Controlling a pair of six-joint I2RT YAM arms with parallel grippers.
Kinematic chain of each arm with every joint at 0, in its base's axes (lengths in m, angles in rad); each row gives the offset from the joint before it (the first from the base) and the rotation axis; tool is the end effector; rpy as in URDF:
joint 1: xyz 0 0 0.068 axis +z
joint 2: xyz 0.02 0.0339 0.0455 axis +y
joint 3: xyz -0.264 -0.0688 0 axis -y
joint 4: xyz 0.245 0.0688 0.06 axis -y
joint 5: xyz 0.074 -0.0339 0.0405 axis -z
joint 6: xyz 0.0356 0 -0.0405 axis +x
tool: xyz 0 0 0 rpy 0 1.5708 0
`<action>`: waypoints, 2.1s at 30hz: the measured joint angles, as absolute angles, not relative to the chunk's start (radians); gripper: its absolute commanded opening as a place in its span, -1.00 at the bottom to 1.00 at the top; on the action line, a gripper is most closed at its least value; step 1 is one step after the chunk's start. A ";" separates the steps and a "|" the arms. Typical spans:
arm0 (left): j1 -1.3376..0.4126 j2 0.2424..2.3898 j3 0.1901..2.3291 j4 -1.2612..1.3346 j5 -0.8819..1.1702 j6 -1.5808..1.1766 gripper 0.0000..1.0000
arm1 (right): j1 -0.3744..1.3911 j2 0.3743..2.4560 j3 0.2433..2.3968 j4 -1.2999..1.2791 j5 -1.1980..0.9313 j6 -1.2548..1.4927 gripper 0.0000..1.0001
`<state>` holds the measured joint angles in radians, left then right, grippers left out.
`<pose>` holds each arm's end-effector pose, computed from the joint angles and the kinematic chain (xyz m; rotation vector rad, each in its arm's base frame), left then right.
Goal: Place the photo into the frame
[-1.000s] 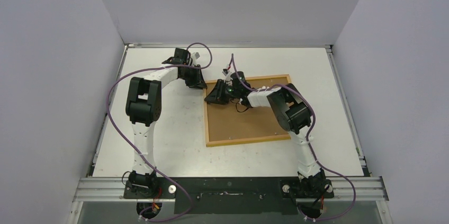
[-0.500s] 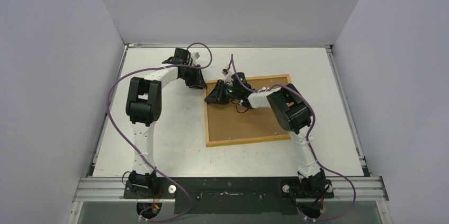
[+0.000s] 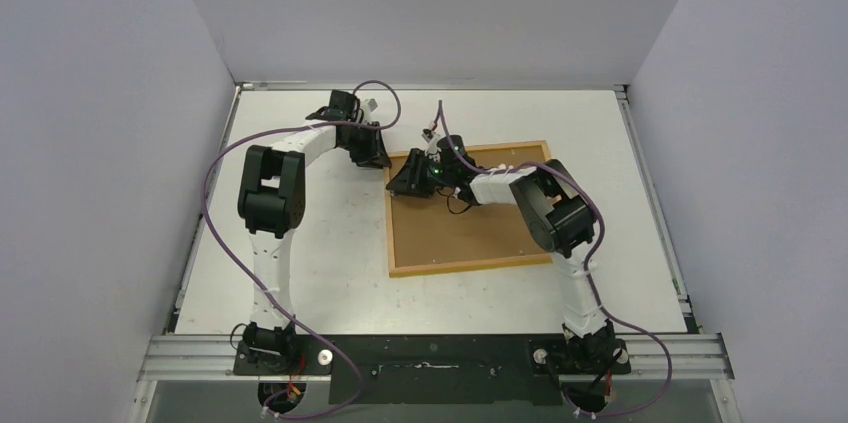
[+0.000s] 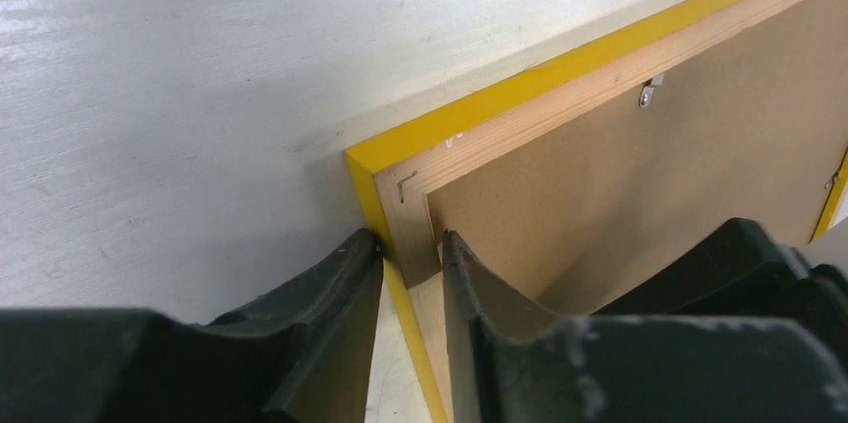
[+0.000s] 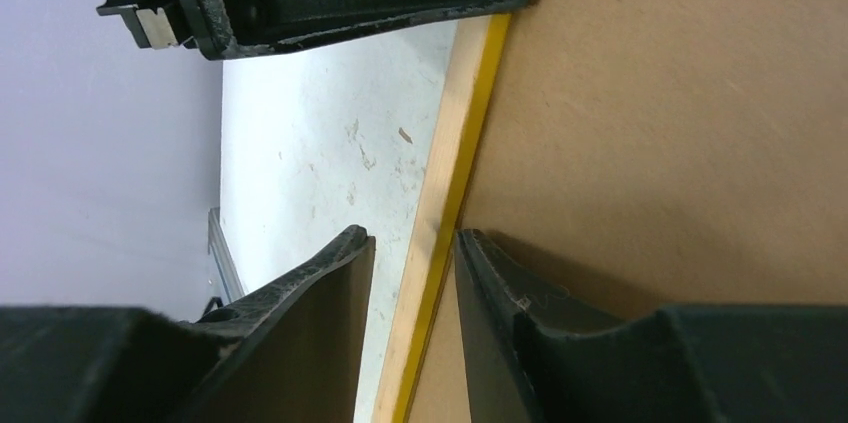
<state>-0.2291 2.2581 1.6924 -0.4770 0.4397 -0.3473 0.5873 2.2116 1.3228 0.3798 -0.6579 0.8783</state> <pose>0.4640 -0.1238 0.1451 0.0033 2.6607 -0.7731 0.3776 0.2775 0.1230 -0.1236 2.3620 1.4993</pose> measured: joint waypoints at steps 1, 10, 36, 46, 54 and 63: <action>-0.229 2.258 1.695 -0.481 0.440 -0.347 -0.29 | 0.585 2.197 1.311 0.373 -0.646 0.887 -0.35; -0.227 2.258 1.739 -0.529 0.448 -0.345 0.03 | 0.458 1.869 1.095 0.272 -0.476 0.975 -0.23; -0.274 2.456 2.033 -0.490 0.611 -0.166 0.12 | 0.174 1.174 0.879 -0.876 -0.080 0.716 0.53; -0.277 2.404 1.894 -0.409 0.675 -0.101 -0.12 | 0.150 1.187 0.694 -0.862 -0.276 0.690 0.56; -0.264 2.296 1.707 -0.379 0.642 -0.131 -0.47 | 0.150 1.237 0.685 -0.712 -0.297 0.771 0.57; -0.251 2.186 1.537 -0.327 0.594 -0.255 -0.57 | 0.149 1.264 0.675 -0.607 -0.272 0.826 0.56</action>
